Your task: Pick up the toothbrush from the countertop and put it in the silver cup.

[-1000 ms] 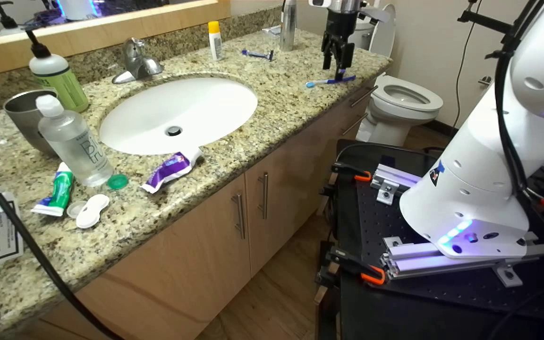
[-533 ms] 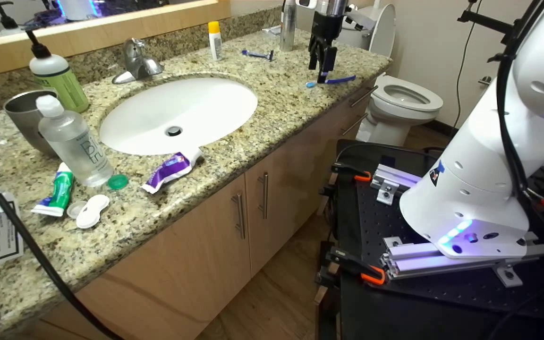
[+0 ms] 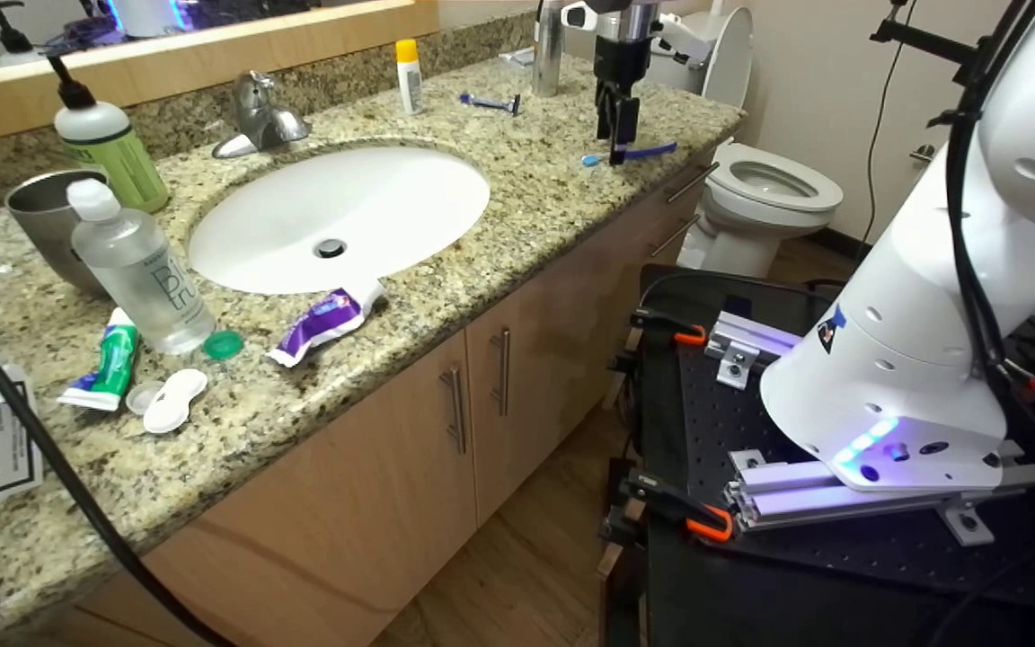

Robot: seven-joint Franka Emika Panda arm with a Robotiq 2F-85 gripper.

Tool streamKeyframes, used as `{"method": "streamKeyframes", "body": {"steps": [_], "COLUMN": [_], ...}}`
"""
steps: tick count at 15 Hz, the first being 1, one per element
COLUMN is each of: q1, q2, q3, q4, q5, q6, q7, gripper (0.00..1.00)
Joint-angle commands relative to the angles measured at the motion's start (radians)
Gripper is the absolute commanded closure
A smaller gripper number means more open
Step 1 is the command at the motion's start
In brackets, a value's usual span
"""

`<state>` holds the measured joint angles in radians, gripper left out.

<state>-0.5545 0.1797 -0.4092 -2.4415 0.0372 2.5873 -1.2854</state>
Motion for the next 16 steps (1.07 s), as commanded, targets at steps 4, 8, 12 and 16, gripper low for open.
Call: {"method": "streamKeyframes", "body": {"steps": [4,8,12,16], "q1": [-0.003,-0.002,-0.005,-0.006], "q2": [0.012,0.025,0.032,0.036], "q3": [0.006,0.015,0.021,0.022], "q4": [0.000,0.006,0.008,0.018], "q5": [-0.004,0.013,0.019,0.023], "q6": [-0.001,0.010,0.017,0.024], "q7": [0.024,0.026,0.013,0.015], "gripper": [0.00,0.11,0.47,0.75]}}
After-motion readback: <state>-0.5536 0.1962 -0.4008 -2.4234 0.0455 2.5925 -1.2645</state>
